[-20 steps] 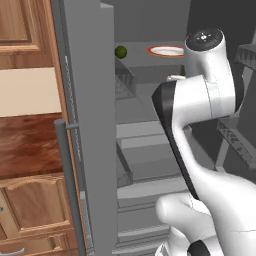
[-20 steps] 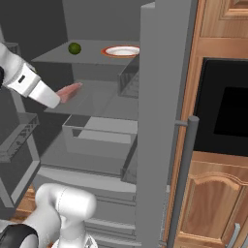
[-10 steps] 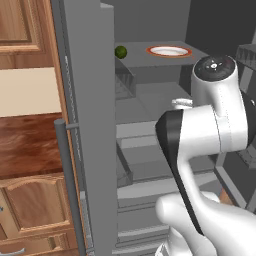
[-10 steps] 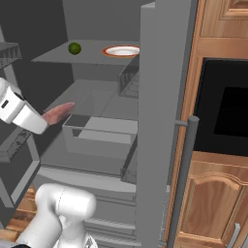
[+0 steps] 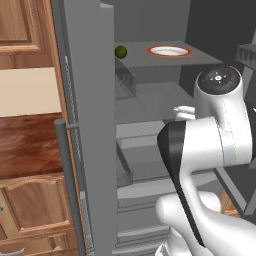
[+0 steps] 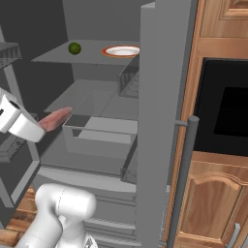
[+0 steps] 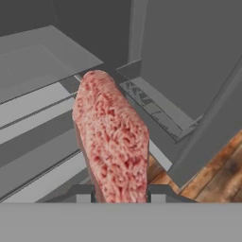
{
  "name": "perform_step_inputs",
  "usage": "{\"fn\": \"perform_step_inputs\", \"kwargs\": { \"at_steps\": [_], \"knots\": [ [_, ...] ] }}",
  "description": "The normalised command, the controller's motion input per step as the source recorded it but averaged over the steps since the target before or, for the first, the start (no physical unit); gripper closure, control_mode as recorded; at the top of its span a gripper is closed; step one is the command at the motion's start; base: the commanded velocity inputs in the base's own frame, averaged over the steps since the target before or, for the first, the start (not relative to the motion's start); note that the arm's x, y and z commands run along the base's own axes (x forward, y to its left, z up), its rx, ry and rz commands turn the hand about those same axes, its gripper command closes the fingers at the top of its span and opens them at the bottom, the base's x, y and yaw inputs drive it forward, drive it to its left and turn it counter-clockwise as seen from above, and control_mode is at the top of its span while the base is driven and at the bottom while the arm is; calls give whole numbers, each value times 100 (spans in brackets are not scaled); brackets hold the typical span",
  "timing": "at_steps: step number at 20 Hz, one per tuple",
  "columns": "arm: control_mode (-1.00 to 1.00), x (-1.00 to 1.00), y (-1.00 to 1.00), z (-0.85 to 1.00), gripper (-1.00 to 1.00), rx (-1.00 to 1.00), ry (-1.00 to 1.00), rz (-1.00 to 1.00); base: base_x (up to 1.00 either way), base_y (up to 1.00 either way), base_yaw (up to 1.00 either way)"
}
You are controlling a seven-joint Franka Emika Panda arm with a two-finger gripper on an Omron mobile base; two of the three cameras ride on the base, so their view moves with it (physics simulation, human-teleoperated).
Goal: Retrieve the steak from the fridge and place it on the cutting board.
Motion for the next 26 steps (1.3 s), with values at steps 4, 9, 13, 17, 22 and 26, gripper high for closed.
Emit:
{"fn": "perform_step_inputs", "kwargs": {
  "at_steps": [4,9,13,17,22,26],
  "knots": [
    [100,-7,0,0,100,0,0,0,-5,0,0],
    [100,0,0,0,100,0,0,0,-44,0,0],
    [100,0,0,0,100,0,0,0,-56,0,-2],
    [100,0,0,0,100,0,0,0,-54,4,-2],
    [100,0,0,0,100,0,0,0,-58,14,-2],
    [100,0,0,0,100,0,0,0,-53,29,-1]
  ]
}}
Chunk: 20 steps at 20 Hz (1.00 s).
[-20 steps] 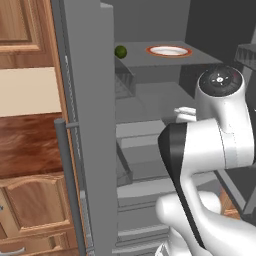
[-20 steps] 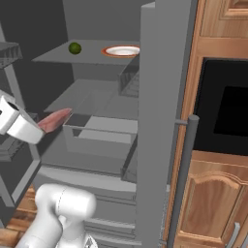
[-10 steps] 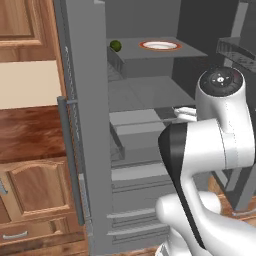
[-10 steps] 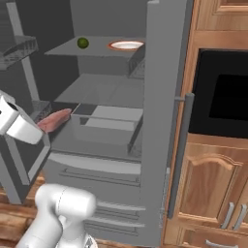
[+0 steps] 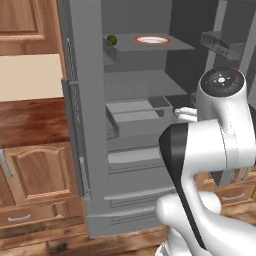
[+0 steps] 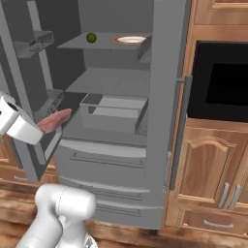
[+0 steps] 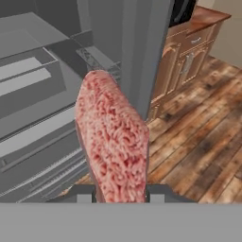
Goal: Retrieve the steak from the fridge and place it on the cutting board.
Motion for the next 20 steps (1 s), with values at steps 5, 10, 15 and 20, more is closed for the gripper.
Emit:
{"fn": "perform_step_inputs", "kwargs": {
  "at_steps": [5,10,15,20],
  "knots": [
    [100,0,0,0,100,0,0,0,-43,52,-2],
    [100,0,0,0,100,0,0,0,-30,78,-6],
    [100,0,0,0,100,0,0,0,-23,87,-7],
    [100,0,0,0,100,0,0,0,-17,89,-8]
  ]
}}
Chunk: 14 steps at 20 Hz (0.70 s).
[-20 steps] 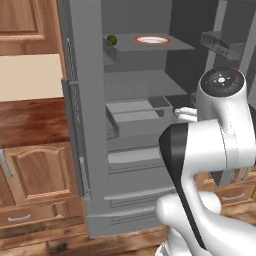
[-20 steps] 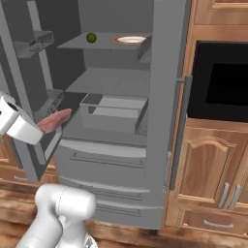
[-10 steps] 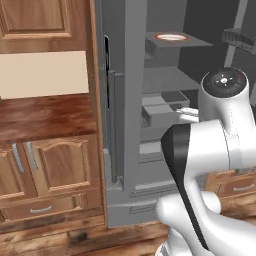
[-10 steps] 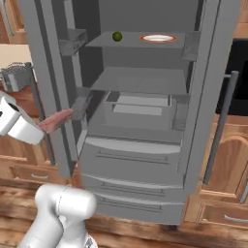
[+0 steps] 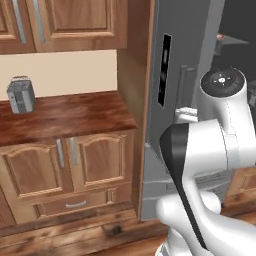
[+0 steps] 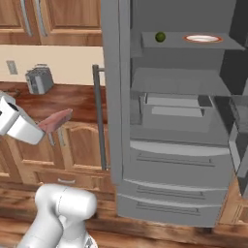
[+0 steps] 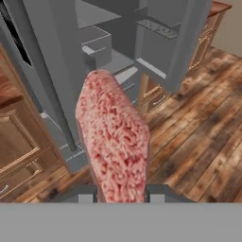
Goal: Retrieve the steak from the fridge and place it on the cutting board.
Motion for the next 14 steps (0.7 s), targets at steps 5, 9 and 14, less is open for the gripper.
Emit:
{"fn": "perform_step_inputs", "kwargs": {
  "at_steps": [5,9,14],
  "knots": [
    [100,0,0,0,100,0,0,0,-6,89,-6],
    [100,0,0,0,100,0,0,0,0,85,-1],
    [100,0,0,0,100,0,0,0,0,85,0]
  ]
}}
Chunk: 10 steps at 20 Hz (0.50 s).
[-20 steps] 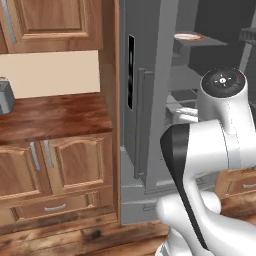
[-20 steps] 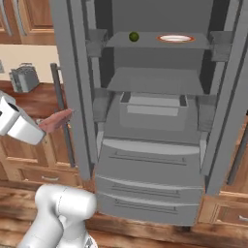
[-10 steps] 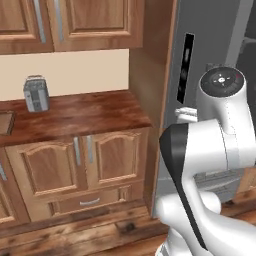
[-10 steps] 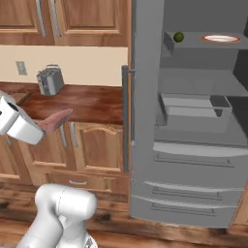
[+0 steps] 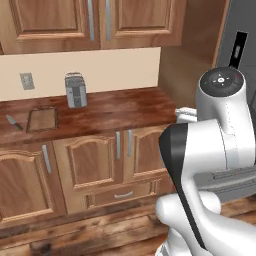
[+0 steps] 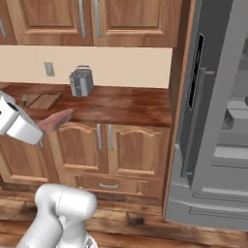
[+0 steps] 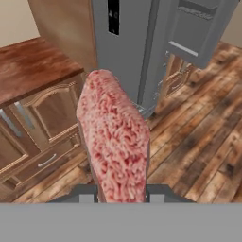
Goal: Retrieve the steak from the fridge and place it on the cutting board.
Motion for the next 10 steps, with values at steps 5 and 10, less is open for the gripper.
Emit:
{"fn": "perform_step_inputs", "kwargs": {
  "at_steps": [5,10],
  "knots": [
    [100,0,0,0,100,0,0,0,11,74,0],
    [100,0,0,0,100,0,0,0,25,62,0]
  ]
}}
